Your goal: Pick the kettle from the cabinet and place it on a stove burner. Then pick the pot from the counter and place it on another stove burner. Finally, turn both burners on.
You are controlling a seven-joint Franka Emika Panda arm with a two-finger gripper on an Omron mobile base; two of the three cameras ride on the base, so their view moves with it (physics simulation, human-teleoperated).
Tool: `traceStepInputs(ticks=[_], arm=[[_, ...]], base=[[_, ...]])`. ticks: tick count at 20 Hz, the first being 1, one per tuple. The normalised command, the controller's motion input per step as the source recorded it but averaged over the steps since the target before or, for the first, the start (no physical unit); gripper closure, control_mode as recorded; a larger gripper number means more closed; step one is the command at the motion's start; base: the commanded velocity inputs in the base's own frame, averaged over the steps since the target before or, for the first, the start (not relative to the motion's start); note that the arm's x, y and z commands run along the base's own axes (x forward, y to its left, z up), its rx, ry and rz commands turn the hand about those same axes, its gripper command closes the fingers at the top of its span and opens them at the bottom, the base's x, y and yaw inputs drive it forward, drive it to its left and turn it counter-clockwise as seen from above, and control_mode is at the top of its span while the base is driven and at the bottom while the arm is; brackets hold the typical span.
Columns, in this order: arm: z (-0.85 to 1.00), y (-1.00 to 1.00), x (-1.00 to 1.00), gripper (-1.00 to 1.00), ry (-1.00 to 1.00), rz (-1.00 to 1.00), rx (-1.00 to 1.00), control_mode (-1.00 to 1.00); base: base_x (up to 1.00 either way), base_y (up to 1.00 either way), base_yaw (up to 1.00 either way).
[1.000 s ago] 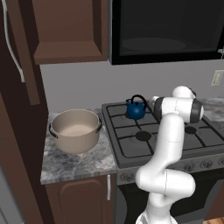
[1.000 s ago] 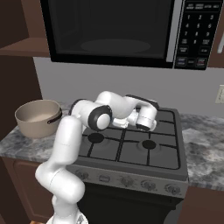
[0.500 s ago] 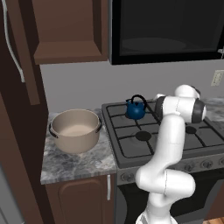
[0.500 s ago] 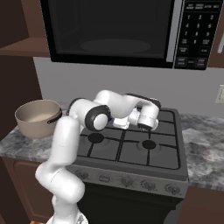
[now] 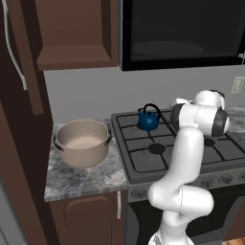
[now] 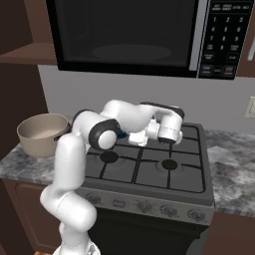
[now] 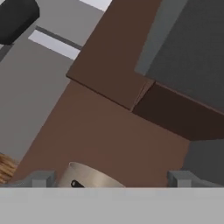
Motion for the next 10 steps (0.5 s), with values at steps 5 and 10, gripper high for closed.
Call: traceStepInputs(ticks=[5, 10], arm=[[0.36, 0.00, -0.36, -1.00, -0.15, -0.01, -0.08, -1.00], [0.34, 0.13, -0.31, -1.00, -0.16, 0.00, -0.11, -1.00]], base=[[0.00, 0.00, 0.00], [0.00, 0.00, 0.00]])
